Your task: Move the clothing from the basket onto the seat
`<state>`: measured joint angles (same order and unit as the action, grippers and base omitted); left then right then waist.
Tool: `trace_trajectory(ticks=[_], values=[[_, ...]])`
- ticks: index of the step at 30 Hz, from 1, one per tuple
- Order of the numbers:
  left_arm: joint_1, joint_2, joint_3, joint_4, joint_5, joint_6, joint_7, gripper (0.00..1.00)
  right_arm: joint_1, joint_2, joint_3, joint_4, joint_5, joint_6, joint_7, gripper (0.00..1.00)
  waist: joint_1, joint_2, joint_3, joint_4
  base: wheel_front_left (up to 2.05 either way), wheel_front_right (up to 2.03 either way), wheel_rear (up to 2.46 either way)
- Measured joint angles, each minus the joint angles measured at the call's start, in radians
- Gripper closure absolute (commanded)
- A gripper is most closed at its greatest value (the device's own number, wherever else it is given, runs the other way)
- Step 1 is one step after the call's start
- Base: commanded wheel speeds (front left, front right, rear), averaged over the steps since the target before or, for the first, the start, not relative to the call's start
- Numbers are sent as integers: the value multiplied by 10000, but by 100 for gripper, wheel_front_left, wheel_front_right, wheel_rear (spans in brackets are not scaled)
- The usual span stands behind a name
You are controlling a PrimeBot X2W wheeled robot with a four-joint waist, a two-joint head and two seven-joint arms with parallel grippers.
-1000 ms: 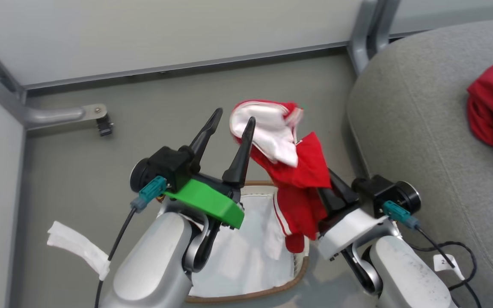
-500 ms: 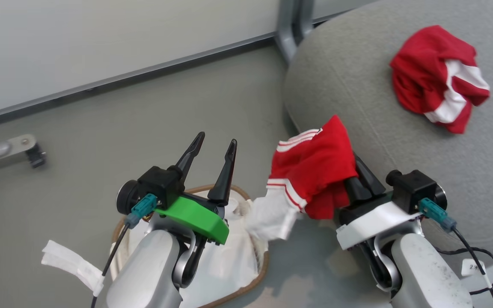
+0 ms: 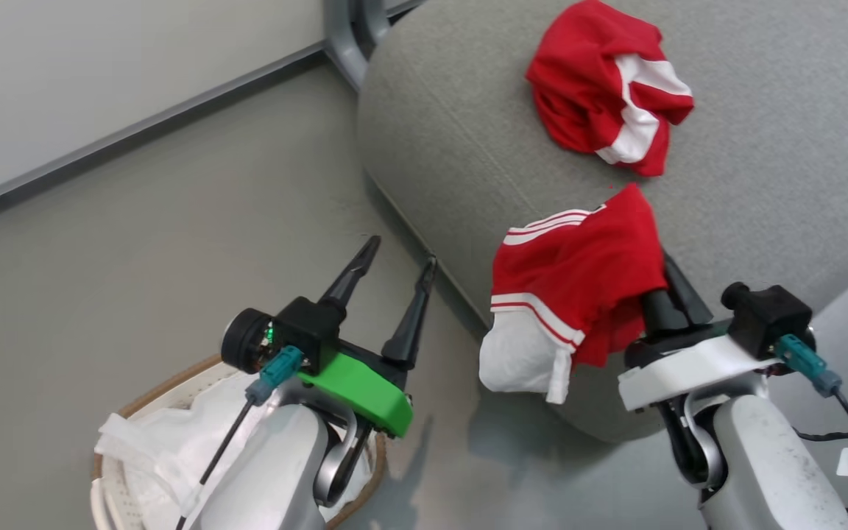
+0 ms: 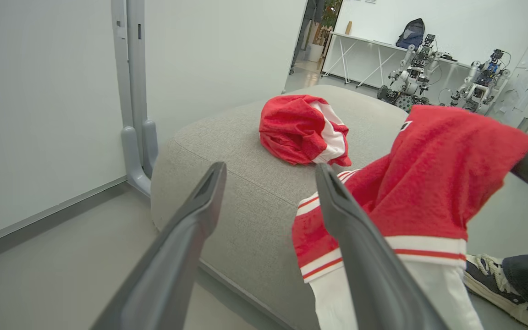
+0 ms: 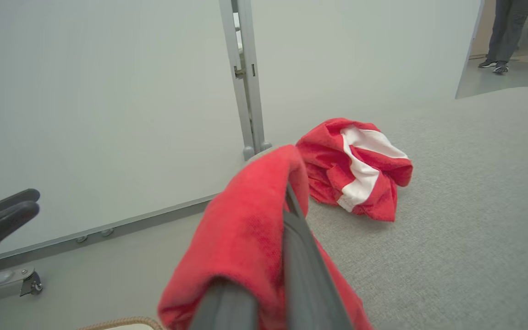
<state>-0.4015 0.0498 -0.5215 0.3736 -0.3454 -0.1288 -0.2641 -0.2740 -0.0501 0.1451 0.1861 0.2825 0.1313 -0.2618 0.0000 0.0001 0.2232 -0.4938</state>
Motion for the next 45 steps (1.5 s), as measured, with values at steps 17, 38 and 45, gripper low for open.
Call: trace_trajectory(ticks=[17,38,45], values=[[-70,341,-357,148,33,-2,2,0,-2659,-903,-199,278,-1189,0,0,100,0,0,1028,-351,0,0,0],[-848,669,-566,439,150,-2,0,0,-7620,-3967,-2115,4391,-2945,2,0,100,0,0,2672,1081,0,0,0],[-1081,686,-374,476,213,-2,2,0,-7064,-3409,-2782,5260,-3258,2,0,0,0,0,3194,1598,0,0,0]])
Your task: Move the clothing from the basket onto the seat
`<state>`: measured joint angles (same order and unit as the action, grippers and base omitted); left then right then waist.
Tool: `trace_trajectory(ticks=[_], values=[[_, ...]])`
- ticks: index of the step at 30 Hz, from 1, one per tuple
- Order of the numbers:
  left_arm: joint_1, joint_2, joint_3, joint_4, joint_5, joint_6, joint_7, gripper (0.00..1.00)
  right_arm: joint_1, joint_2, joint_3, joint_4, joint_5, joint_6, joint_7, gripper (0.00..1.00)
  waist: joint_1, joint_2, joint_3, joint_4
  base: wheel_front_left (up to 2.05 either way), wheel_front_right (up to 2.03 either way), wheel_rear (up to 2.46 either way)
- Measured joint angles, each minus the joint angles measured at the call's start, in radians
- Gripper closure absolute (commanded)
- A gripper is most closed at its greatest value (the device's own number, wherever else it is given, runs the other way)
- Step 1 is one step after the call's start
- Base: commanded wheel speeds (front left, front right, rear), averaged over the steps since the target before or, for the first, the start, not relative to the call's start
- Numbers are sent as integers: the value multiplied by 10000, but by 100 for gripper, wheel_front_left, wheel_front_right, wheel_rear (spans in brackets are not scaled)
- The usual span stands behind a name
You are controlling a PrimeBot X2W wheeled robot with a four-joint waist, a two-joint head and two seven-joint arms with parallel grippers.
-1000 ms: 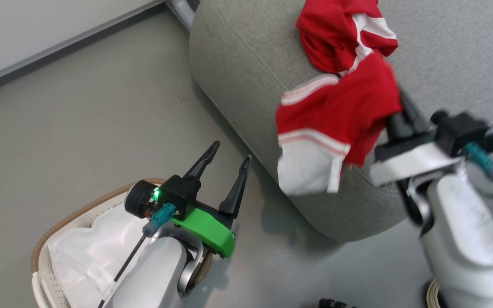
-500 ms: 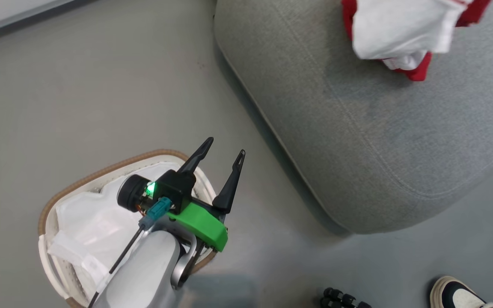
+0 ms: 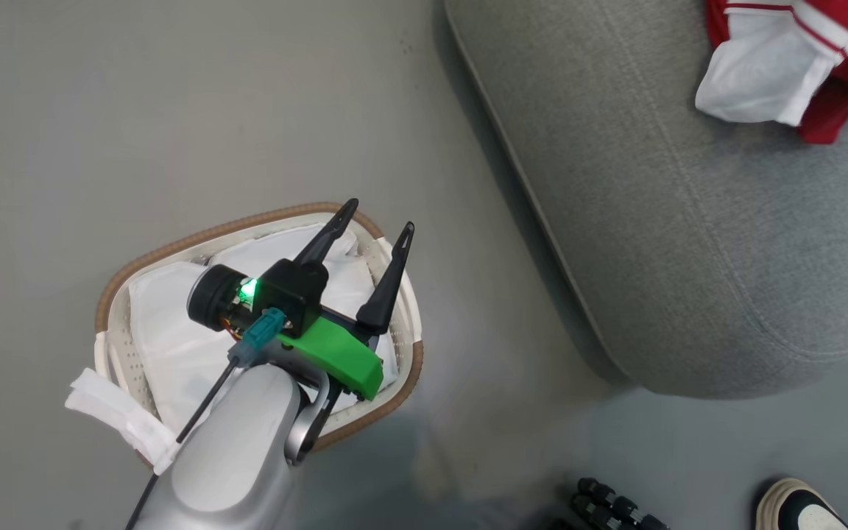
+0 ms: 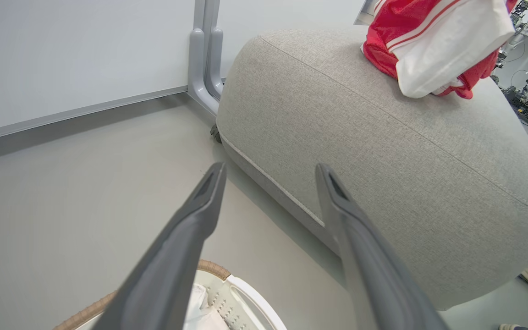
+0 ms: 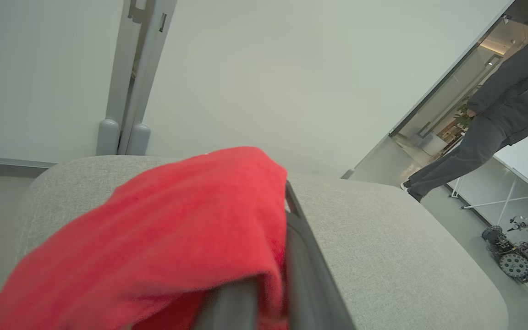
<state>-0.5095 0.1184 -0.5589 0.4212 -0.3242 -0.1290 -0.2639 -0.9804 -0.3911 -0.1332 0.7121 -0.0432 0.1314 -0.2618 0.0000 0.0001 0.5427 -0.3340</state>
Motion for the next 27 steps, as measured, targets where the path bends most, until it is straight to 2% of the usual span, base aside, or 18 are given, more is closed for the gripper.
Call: trace_trajectory(ticks=[8,19,27], values=[[-45,10,500,52,86,-2,-2,0,897,577,-554,19,-100,0,0,0,0,-1,155,330,0,0,0],[493,-54,995,88,123,-2,-2,0,2689,648,-2111,165,-253,0,0,0,0,0,-617,236,0,0,0],[882,-153,1191,119,92,0,-2,0,3626,1022,-2784,295,-447,0,0,0,0,-1,-1100,188,0,0,0]])
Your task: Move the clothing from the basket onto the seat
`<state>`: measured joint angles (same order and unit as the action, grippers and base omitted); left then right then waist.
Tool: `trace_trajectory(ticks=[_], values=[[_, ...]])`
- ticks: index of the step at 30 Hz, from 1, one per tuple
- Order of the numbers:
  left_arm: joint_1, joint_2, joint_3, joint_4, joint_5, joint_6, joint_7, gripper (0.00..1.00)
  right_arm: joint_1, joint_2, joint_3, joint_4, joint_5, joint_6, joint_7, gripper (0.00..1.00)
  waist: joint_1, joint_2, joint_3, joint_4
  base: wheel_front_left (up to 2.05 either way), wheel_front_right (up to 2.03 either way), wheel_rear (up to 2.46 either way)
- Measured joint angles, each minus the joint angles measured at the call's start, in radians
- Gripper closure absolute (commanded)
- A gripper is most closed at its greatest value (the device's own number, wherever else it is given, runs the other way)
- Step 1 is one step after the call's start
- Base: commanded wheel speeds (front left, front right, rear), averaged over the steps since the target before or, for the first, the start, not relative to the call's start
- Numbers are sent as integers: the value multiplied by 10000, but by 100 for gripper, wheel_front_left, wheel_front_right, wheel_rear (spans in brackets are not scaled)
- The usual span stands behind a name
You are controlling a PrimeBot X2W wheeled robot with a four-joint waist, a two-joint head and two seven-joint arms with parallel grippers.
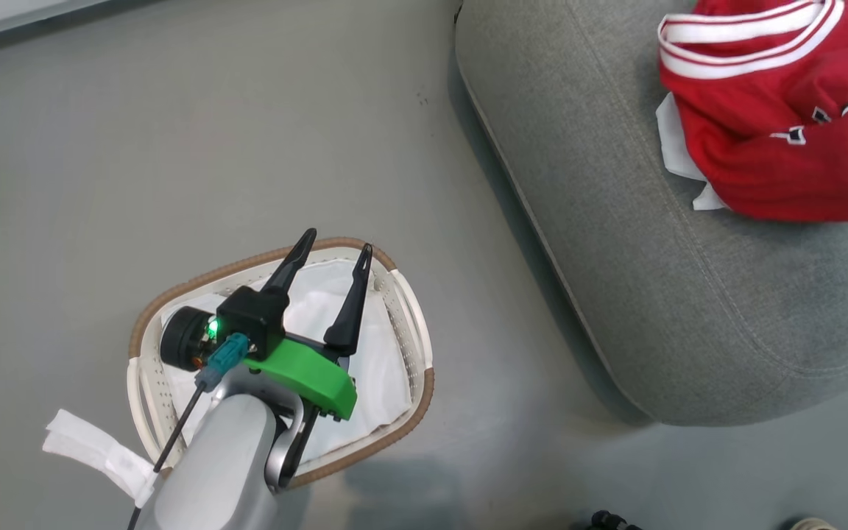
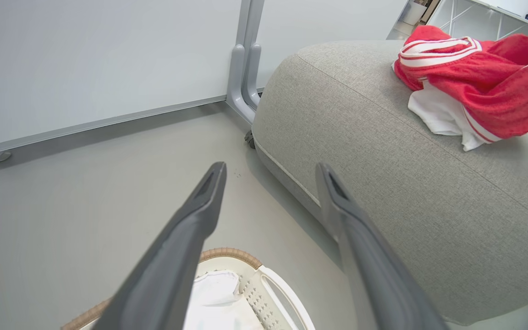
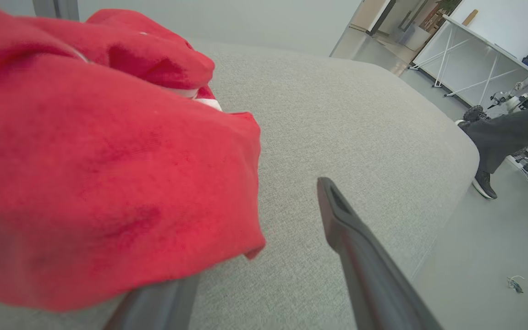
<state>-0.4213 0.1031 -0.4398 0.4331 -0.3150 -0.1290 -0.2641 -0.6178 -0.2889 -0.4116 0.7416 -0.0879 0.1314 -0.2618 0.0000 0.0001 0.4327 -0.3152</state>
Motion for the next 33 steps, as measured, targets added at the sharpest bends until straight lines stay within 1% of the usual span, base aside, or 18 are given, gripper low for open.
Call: trace_trajectory(ticks=[14,17,19,22,27,33], values=[[728,-203,571,25,-69,-2,0,0,1820,405,-911,573,-372,0,0,0,0,0,-864,54,0,0,0],[956,-244,761,-19,-67,-2,0,0,2047,508,-1104,464,-362,0,0,0,0,0,-1083,92,0,0,0],[1064,-265,913,-79,-48,-2,0,0,2138,617,-1035,128,-267,0,0,0,0,0,-1220,131,0,0,0],[1254,-297,1260,-180,23,-2,0,0,2173,871,-667,-652,59,0,2,0,0,0,-1408,216,0,0,0],[1477,-370,2069,-407,314,-2,0,0,2198,1252,571,-1916,809,0,0,0,0,0,-1599,527,0,0,0],[1672,-487,2976,-610,746,105,0,0,2211,1584,2025,-2669,1503,0,0,0,0,0,-1724,1110,0,0,0]])
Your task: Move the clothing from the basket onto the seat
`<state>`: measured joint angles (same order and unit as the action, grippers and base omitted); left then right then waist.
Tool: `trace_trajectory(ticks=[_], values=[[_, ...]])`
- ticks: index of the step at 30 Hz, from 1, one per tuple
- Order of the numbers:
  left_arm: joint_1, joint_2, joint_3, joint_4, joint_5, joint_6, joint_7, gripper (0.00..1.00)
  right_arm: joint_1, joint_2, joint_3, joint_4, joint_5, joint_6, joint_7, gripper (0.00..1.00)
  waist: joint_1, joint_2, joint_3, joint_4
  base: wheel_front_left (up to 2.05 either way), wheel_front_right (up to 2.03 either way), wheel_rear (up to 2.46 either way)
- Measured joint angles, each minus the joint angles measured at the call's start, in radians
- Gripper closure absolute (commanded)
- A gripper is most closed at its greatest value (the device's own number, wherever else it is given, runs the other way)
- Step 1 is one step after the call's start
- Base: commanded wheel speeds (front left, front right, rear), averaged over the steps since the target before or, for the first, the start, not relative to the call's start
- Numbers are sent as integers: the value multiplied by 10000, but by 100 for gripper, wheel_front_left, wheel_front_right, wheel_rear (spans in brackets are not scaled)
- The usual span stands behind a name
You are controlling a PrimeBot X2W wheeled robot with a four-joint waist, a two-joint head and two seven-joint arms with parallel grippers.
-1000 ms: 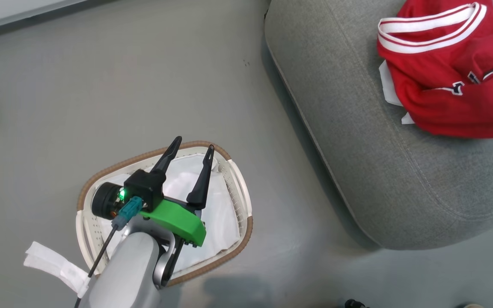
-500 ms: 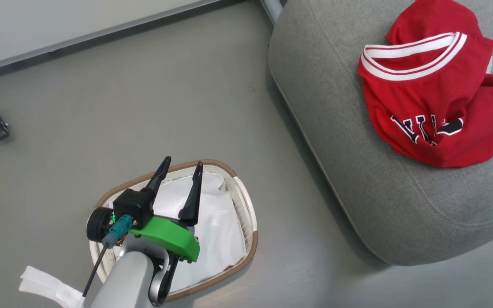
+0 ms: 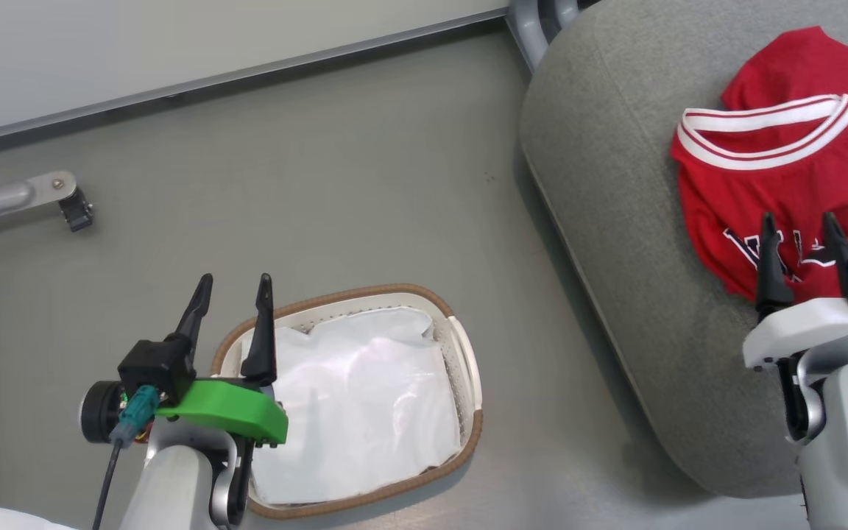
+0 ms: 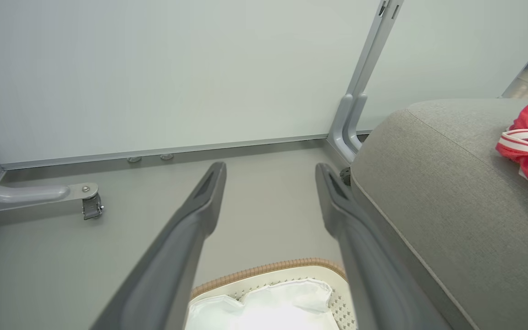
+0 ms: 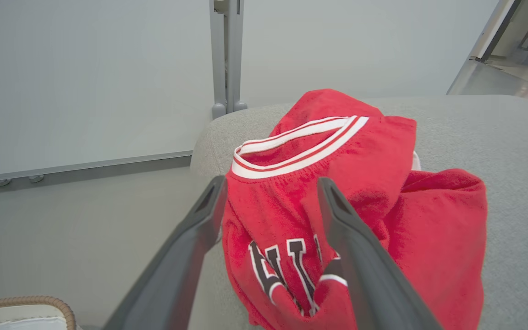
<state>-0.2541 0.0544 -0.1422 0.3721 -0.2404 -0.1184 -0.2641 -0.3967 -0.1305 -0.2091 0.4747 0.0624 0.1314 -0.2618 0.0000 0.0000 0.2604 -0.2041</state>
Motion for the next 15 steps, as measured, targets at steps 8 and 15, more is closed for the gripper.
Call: trace_trajectory(ticks=[8,15], values=[[232,-36,771,92,357,267,0,0,-16,291,1246,-326,366,-2,0,0,0,0,-106,958,0,0,0],[523,-40,1051,-6,265,483,0,0,71,529,1636,-393,458,-2,0,0,0,0,-183,1693,0,0,0]])
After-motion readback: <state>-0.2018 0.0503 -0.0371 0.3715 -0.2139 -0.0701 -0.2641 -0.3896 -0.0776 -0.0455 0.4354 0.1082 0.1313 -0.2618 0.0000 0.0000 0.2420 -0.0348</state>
